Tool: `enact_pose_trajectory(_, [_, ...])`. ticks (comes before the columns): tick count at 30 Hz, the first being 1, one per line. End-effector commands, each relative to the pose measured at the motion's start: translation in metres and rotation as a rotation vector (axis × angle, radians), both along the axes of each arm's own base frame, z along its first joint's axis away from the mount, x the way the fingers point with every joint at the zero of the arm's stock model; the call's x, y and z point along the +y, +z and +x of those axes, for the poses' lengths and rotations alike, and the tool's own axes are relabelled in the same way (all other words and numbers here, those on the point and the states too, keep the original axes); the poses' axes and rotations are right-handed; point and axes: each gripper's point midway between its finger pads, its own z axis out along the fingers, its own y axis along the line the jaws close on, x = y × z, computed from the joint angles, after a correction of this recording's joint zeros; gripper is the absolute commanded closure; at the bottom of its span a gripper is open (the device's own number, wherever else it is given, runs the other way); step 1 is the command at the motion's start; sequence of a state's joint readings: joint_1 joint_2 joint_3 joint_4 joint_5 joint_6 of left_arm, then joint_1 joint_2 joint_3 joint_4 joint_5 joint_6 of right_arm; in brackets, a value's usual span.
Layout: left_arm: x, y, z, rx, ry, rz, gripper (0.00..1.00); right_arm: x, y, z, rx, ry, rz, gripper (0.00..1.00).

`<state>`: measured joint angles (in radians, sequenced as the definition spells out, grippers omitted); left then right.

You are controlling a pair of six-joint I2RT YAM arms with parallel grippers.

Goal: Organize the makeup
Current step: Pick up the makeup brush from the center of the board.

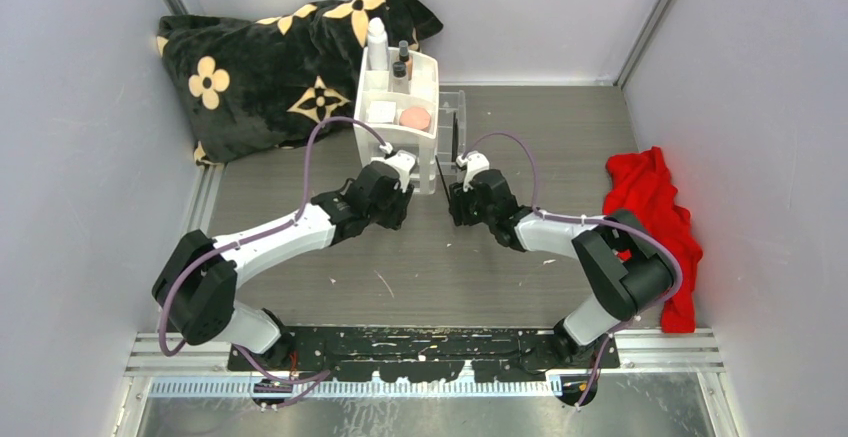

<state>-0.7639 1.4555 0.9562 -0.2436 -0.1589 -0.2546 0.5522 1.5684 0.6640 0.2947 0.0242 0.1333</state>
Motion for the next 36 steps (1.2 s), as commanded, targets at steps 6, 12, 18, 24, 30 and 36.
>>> enact_pose_trajectory(6, [0.004, 0.010, 0.008, -0.047, 0.033, -0.085, 0.45, 0.017, 0.033, 0.025, -0.142, -0.022, 0.034, 0.51])
enact_pose_trajectory(12, [0.010, 0.010, 0.007, -0.051, 0.043, -0.091, 0.34, 0.021, 0.032, 0.041, -0.160, -0.056, -0.005, 0.50])
enact_pose_trajectory(18, [0.016, 0.006, 0.003, -0.045, 0.048, -0.091, 0.31, 0.030, 0.028, 0.053, -0.157, -0.058, -0.002, 0.50])
enact_pose_trajectory(24, [0.018, 0.007, 0.000, -0.050, 0.041, -0.107, 0.31, 0.038, 0.018, 0.059, -0.159, -0.065, -0.007, 0.51])
enact_pose_trajectory(30, [0.019, 0.009, -0.003, -0.056, 0.025, -0.125, 0.30, 0.044, 0.011, 0.065, -0.199, -0.090, -0.038, 0.68])
enact_pose_trajectory(36, [0.022, 0.004, -0.008, -0.050, 0.022, -0.116, 0.30, 0.035, 0.009, 0.061, -0.226, -0.157, -0.060, 0.99])
